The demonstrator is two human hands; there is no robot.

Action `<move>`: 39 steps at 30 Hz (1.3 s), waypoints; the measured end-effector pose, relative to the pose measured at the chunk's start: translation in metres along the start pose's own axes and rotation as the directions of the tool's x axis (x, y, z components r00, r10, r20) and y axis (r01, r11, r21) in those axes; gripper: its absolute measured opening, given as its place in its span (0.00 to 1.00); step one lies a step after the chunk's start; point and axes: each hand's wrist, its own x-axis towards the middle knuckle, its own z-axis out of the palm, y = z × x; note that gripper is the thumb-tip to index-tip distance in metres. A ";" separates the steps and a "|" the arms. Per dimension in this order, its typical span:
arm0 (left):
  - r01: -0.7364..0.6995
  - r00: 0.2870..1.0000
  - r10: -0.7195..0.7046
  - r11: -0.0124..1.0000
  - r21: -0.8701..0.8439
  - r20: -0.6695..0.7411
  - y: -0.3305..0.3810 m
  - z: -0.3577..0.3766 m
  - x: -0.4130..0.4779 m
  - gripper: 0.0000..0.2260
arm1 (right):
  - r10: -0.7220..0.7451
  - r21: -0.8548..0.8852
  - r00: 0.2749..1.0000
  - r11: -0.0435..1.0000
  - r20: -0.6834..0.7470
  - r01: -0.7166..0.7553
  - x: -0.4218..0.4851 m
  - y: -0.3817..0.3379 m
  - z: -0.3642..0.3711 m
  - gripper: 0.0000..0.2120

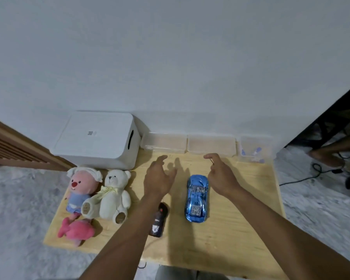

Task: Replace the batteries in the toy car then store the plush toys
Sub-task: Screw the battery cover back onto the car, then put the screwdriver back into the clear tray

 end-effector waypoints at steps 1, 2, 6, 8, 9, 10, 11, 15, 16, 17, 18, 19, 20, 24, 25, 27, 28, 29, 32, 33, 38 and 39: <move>-0.008 0.999 0.009 1.000 0.021 -0.039 -0.002 -0.010 0.011 0.27 | -0.002 -0.013 1.000 1.000 0.012 0.002 0.009 -0.009 -0.001 0.24; -0.015 0.998 0.017 0.999 0.035 -0.061 -0.005 -0.019 0.023 0.28 | -0.005 -0.033 1.000 0.999 0.029 0.006 0.018 -0.019 -0.001 0.22; 0.001 1.000 0.001 0.997 0.077 -0.027 -0.011 -0.038 0.060 0.38 | -0.128 -0.349 0.990 0.927 0.060 0.141 0.056 -0.044 0.013 0.23; 0.003 1.000 -0.004 0.993 0.116 0.002 -0.017 -0.037 0.075 0.40 | -0.183 -0.474 0.980 0.859 0.072 0.195 0.076 -0.048 0.026 0.28; 0.000 1.000 -0.003 0.993 0.122 0.022 -0.022 -0.034 0.081 0.41 | -0.186 -0.513 0.980 0.836 0.069 0.195 0.085 -0.051 0.032 0.30; -0.010 0.999 0.005 0.993 0.118 0.042 -0.027 -0.031 0.088 0.42 | -0.178 -0.550 0.982 0.815 0.063 0.183 0.094 -0.053 0.038 0.31; -0.019 0.998 0.012 0.993 0.114 0.064 -0.032 -0.028 0.094 0.42 | -0.162 -0.585 0.985 0.794 0.057 0.165 0.101 -0.056 0.043 0.33; -0.025 0.994 0.017 0.997 0.078 0.104 -0.044 -0.018 0.111 0.41 | -0.142 -0.680 0.989 0.722 0.036 0.128 0.118 -0.061 0.062 0.33; -0.032 0.995 0.026 0.998 0.062 0.099 -0.046 -0.016 0.114 0.41 | -0.153 -0.689 0.988 0.713 0.028 0.130 0.120 -0.061 0.064 0.32; -0.034 0.995 0.030 0.998 0.046 0.094 -0.047 -0.015 0.115 0.40 | -0.159 -0.690 0.987 0.712 0.022 0.130 0.121 -0.061 0.065 0.30; -0.028 0.996 0.026 0.999 0.028 0.088 -0.049 -0.014 0.117 0.39 | -0.159 -0.685 0.987 0.717 0.020 0.129 0.121 -0.060 0.066 0.29; -0.012 0.996 0.011 1.000 0.009 0.083 -0.049 -0.013 0.118 0.38 | -0.160 -0.680 0.987 0.722 0.019 0.131 0.122 -0.060 0.067 0.28; 0.002 0.997 -0.001 1.000 -0.007 0.075 -0.050 -0.012 0.118 0.37 | -0.168 -0.681 0.986 0.720 0.019 0.136 0.122 -0.060 0.067 0.27; 0.012 0.997 -0.010 1.000 -0.027 0.074 -0.050 -0.012 0.116 0.36 | -0.211 -0.717 0.977 0.677 0.029 0.167 0.120 -0.061 0.065 0.25; 0.022 0.997 -0.019 0.999 -0.031 0.078 -0.050 -0.013 0.115 0.36 | -0.219 -0.722 0.975 0.668 0.038 0.178 0.120 -0.061 0.063 0.23; 0.027 0.997 -0.023 0.999 -0.043 0.074 -0.050 -0.013 0.115 0.37 | -0.239 -0.720 0.970 0.666 0.038 0.192 0.120 -0.062 0.057 0.20; 0.014 0.998 -0.010 0.998 -0.054 0.063 -0.050 -0.013 0.114 0.39 | -0.250 -0.715 0.968 0.671 0.030 0.196 0.121 -0.062 0.054 0.18; 0.002 0.999 0.002 0.997 -0.074 0.051 -0.050 -0.014 0.114 0.40 | -0.263 -0.704 0.965 0.682 0.018 0.199 0.121 -0.062 0.050 0.17; -0.012 1.000 0.015 0.991 -0.134 0.018 -0.048 -0.014 0.116 0.45 | -0.294 -0.560 0.947 0.810 -0.129 0.175 0.118 -0.063 0.041 0.15; -0.023 1.000 0.023 0.991 -0.132 0.003 -0.046 -0.015 0.116 0.46 | -0.299 -0.497 0.933 0.852 -0.200 0.167 0.117 -0.063 0.039 0.15; -0.075 0.996 0.074 0.997 -0.021 -0.039 -0.043 -0.016 0.116 0.50 | -0.165 -0.197 0.874 0.977 -0.458 0.081 0.124 -0.075 0.049 0.14; -0.081 0.996 0.080 0.996 -0.023 -0.033 -0.042 -0.017 0.115 0.50 | -0.139 -0.144 0.865 0.987 -0.481 0.078 0.127 -0.077 0.052 0.14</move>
